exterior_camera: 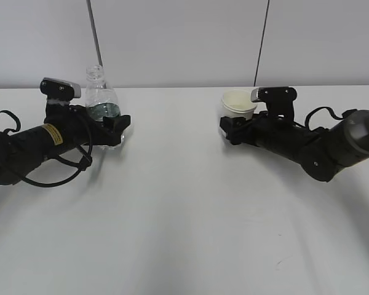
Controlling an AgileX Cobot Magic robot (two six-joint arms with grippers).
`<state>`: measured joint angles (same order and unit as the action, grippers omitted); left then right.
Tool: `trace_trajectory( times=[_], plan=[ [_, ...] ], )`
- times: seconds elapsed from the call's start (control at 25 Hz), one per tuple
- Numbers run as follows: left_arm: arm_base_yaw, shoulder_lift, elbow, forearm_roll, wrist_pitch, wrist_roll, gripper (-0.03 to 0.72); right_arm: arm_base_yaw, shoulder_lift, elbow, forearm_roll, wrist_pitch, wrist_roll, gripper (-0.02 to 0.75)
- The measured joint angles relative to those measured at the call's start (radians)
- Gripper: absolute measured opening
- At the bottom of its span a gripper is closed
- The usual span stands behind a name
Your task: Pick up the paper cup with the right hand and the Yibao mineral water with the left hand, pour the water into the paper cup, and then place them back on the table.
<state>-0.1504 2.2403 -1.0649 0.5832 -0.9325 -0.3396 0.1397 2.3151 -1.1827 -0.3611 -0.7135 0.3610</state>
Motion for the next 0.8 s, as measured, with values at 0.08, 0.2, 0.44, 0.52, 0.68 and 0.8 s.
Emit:
trace_trajectory(
  times=[0.08, 0.2, 0.44, 0.52, 0.68, 0.8],
  plan=[
    [0.0, 0.0, 0.0, 0.0, 0.0, 0.0, 0.501, 0.0, -0.004, 0.0, -0.015, 0.027, 0.014, 0.62],
    [0.0, 0.0, 0.0, 0.0, 0.0, 0.0, 0.501, 0.0, -0.006, 0.002, -0.033, 0.077, 0.022, 0.629],
    [0.0, 0.0, 0.0, 0.001, 0.0, 0.0, 0.501, 0.0, -0.035, 0.002, -0.043, 0.126, 0.031, 0.628],
    [0.0, 0.0, 0.0, 0.001, 0.0, 0.0, 0.501, 0.0, -0.047, 0.002, -0.045, 0.143, 0.034, 0.625],
    [0.0, 0.0, 0.0, 0.001, 0.0, 0.0, 0.501, 0.0, -0.065, 0.002, -0.047, 0.185, 0.038, 0.604],
    [0.0, 0.0, 0.0, 0.001, 0.0, 0.0, 0.501, 0.0, -0.08, 0.002, -0.047, 0.224, 0.043, 0.594]
  ],
)
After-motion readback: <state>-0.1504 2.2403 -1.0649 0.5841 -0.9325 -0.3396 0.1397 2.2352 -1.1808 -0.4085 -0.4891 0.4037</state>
